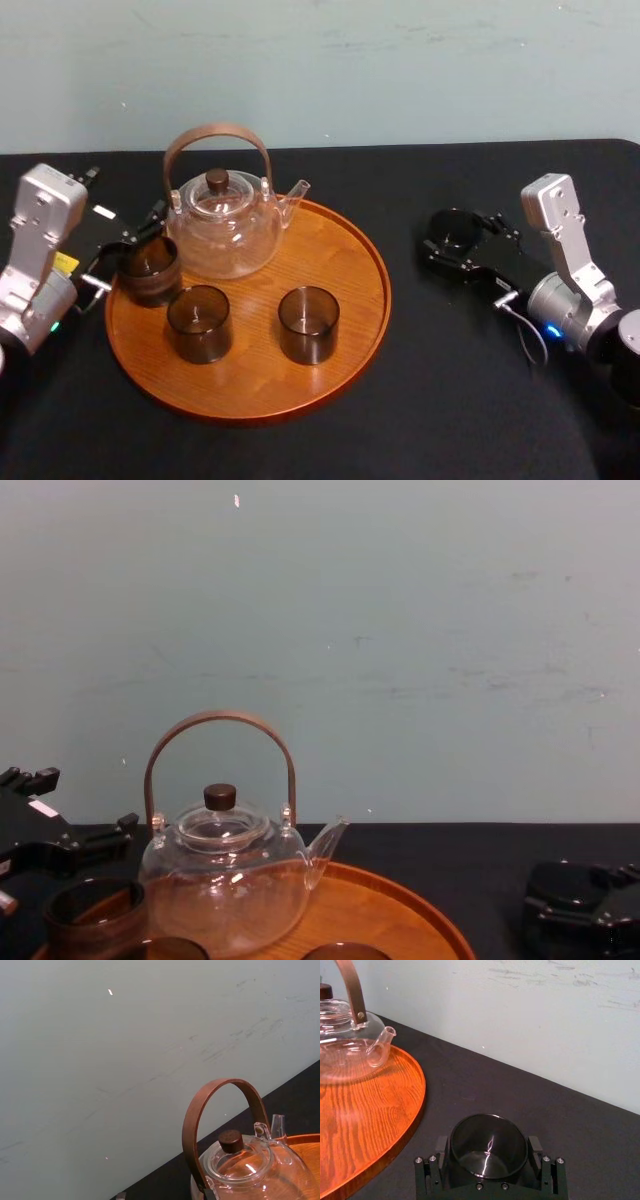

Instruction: Pick up the glass from the table and place it on the tray.

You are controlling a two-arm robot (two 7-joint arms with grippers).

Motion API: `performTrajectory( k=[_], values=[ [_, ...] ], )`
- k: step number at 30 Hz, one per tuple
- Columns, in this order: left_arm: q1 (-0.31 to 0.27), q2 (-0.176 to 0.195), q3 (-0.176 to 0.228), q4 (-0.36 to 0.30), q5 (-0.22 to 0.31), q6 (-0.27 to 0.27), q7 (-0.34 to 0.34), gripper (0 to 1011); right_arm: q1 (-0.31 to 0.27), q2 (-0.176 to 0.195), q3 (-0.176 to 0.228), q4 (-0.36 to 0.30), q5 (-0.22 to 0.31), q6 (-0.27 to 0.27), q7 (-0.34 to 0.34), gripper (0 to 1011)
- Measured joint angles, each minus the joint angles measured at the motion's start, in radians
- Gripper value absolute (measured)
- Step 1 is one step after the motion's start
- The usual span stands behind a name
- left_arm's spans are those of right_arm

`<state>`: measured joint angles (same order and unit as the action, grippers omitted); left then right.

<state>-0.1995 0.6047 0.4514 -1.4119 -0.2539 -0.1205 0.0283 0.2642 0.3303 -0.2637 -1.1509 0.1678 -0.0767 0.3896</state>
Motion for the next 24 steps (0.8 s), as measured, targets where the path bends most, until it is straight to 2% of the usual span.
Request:
performTrajectory(
  k=[9, 24],
  values=[
    [0.0, 0.0, 0.0, 0.0, 0.0, 0.0, 0.0, 1001, 0.031, -0.018, -0.008, 0.042, -0.002, -0.008, -0.006, 1002],
    [0.0, 0.0, 0.0, 0.0, 0.0, 0.0, 0.0, 1002, 0.029, -0.017, -0.007, 0.04, -0.002, -0.009, -0.006, 1002]
  ],
)
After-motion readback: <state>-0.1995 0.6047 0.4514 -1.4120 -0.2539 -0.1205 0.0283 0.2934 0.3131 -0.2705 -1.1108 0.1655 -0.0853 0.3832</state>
